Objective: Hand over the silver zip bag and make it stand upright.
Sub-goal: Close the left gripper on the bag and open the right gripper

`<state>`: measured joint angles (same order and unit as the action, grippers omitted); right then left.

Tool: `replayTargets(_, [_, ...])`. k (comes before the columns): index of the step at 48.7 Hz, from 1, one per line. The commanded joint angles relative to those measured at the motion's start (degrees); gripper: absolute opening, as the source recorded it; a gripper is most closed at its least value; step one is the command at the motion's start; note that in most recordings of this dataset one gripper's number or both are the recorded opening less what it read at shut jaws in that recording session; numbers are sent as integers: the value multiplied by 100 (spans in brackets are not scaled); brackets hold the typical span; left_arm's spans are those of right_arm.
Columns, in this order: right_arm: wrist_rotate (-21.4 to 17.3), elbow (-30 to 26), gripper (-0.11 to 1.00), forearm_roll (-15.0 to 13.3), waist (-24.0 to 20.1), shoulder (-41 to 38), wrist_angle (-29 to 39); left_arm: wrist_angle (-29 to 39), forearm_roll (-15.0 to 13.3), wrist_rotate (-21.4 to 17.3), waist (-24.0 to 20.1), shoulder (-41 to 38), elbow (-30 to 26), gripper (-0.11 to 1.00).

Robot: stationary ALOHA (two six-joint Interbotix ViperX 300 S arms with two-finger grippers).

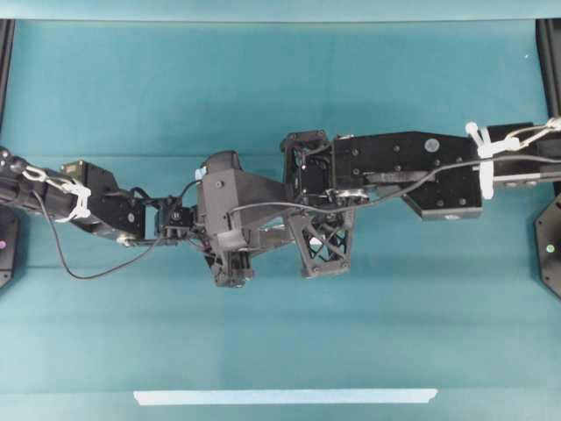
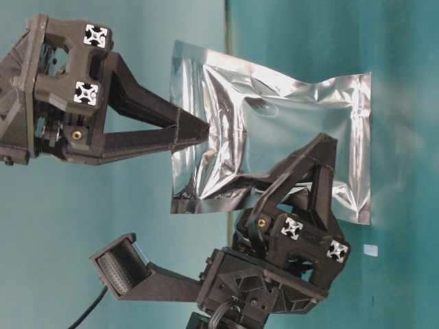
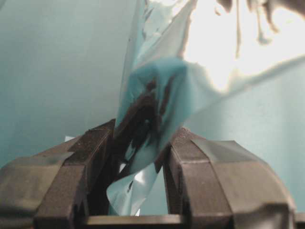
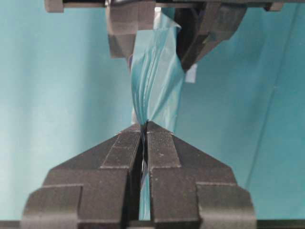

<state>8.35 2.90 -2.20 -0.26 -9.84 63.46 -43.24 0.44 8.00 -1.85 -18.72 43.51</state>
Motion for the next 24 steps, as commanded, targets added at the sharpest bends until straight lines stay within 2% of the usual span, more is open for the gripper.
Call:
replayTargets(1, [-105, -53, 9, 44, -44, 114, -9, -9, 9, -44, 18, 35, -62, 30])
replayTargets(4, [-176, -70, 22, 53, -44, 114, 0, -9, 9, -88, 18, 35, -62, 30])
replayTargets(13, [-413, -114, 75, -62, -44, 185, 26, -26, 9, -123, 18, 35, -53, 29])
replayTargets(15, [-448, -114, 84, -97, -53, 237, 9, -35, 9, -123, 9, 44, -44, 29])
replayTargets(18, [-536, -114, 91, -158, -44, 360, -9, -35, 18, -123, 9, 44, -35, 29])
replayTargets(24, [-800, -79, 90, -290, -44, 606, 18, -70, 9, -132, -9, 44, -26, 29])
